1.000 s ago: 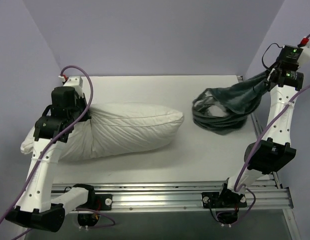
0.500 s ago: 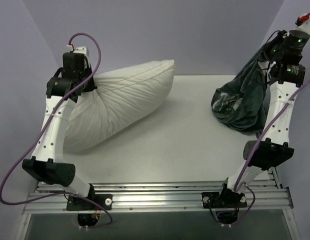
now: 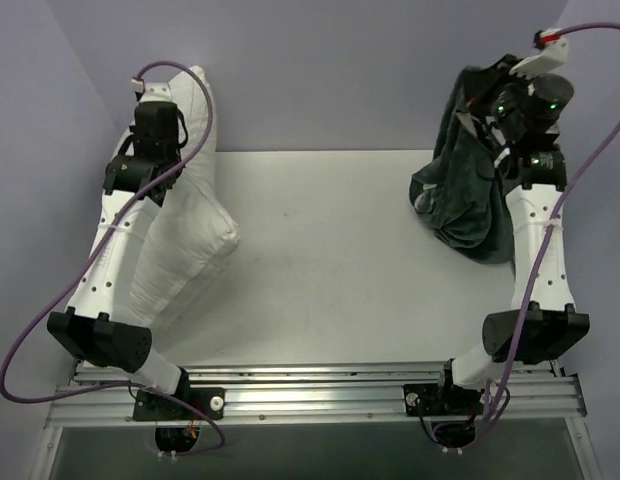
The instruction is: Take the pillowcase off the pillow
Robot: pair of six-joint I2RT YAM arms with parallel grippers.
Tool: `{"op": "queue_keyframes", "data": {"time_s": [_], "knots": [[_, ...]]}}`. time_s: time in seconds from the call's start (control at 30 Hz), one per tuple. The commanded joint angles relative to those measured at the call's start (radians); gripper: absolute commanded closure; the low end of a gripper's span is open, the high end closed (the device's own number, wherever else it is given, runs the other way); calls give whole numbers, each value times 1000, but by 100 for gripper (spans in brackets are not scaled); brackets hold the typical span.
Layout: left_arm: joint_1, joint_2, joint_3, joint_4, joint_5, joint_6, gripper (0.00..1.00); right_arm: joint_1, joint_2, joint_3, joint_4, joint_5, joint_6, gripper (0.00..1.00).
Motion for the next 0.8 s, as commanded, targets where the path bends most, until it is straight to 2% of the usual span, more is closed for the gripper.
{"op": "queue_keyframes", "data": {"time_s": [0.0,0.13,0.17,0.23,0.27,0.37,0.4,0.43,0.47,0.5,0.53,0.6,0.63,0.73,0.77], "knots": [[-90,-180,-134,326,-130,66,98,147,-104,-205,152,-85,-6,100],[-161,-240,-392,308,-82,-53,95,313,-180,-506,180,30,4,100],[-167,-249,-487,305,-50,-81,89,339,-181,-552,156,71,13,100],[-178,-258,-563,299,-16,-155,80,399,-172,-679,132,96,68,100],[-185,-260,-618,296,22,-179,73,417,-157,-724,132,89,86,100],[-196,-274,-663,280,77,-247,62,494,-117,-852,114,78,137,97],[-199,-283,-669,277,97,-259,50,528,-108,-872,111,73,146,94],[-202,-294,-667,264,106,-262,41,542,-99,-892,105,70,152,85],[-204,-318,-660,253,116,-264,33,554,-88,-893,83,67,151,81],[-204,-333,-637,242,131,-264,19,565,-85,-887,68,67,145,77],[-204,-347,-623,218,139,-262,13,574,-83,-878,47,72,133,66],[-202,-390,-592,190,157,-255,2,576,-85,-826,-18,81,117,54],[-202,-401,-553,157,181,-252,4,576,-86,-802,-35,93,108,41],[-202,-447,-474,92,211,-245,6,576,-103,-691,-150,137,67,23],[-202,-473,-457,83,217,-244,6,574,-115,-664,-188,154,48,20]]}}
